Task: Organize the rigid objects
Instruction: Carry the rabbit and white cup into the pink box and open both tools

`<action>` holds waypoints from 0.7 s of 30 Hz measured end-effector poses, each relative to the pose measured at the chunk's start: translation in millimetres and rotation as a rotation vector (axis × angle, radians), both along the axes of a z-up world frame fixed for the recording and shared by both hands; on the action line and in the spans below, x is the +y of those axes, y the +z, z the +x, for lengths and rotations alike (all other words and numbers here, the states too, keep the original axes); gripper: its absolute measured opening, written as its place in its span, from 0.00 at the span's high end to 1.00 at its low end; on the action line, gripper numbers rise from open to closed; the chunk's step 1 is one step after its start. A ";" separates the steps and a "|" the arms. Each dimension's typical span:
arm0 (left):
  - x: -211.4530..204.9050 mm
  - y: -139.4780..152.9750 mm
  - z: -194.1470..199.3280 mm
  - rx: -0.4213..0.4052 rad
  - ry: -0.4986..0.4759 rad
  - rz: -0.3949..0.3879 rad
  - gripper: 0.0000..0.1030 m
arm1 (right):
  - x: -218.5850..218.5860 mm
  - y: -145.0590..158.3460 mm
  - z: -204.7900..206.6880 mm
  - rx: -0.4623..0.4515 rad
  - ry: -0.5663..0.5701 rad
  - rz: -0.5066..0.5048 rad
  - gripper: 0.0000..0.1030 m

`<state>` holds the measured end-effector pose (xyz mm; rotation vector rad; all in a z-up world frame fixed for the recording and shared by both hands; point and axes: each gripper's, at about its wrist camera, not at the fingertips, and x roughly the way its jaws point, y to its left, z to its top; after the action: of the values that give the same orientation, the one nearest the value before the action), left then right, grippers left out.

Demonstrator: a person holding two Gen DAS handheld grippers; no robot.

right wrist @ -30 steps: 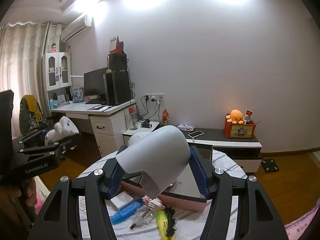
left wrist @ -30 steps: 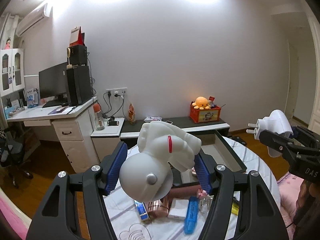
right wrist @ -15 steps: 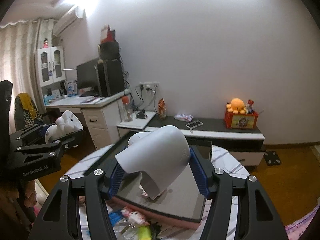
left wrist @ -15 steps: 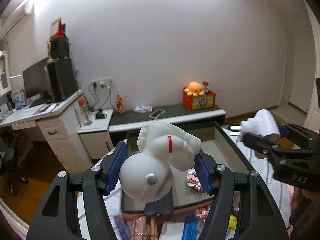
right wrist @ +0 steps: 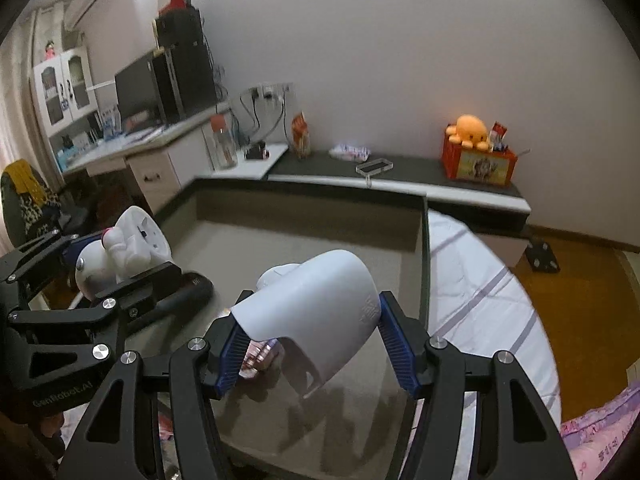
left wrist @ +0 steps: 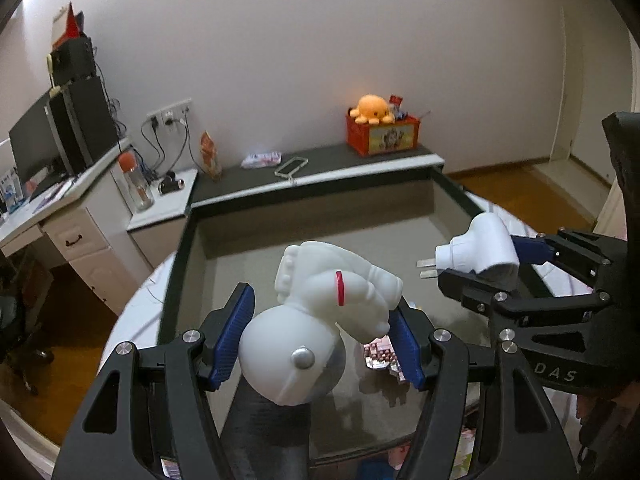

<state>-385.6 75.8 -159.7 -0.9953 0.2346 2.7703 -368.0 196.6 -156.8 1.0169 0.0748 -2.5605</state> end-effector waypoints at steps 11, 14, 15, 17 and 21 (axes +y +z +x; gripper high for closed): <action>-1.1 -2.0 9.2 -0.012 -0.004 0.001 0.21 | 1.1 -2.5 -0.4 -0.019 -0.023 -0.011 0.39; -4.1 7.9 20.3 0.023 0.001 0.004 0.17 | 3.7 4.1 7.0 -0.007 -0.031 -0.035 0.33; -6.3 11.8 24.6 0.034 0.001 0.013 0.09 | 4.3 6.9 10.0 0.000 -0.036 -0.037 0.28; -11.4 20.6 35.8 0.046 0.015 0.022 0.01 | 6.1 14.4 17.4 0.025 -0.043 -0.043 0.25; -26.8 39.4 61.7 0.119 0.076 0.032 0.00 | 9.6 31.0 38.8 0.074 -0.057 -0.069 0.24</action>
<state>-323.9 49.0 -120.3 -0.8495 0.1718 2.8967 -329.2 206.2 -125.8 0.9119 -0.0222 -2.6324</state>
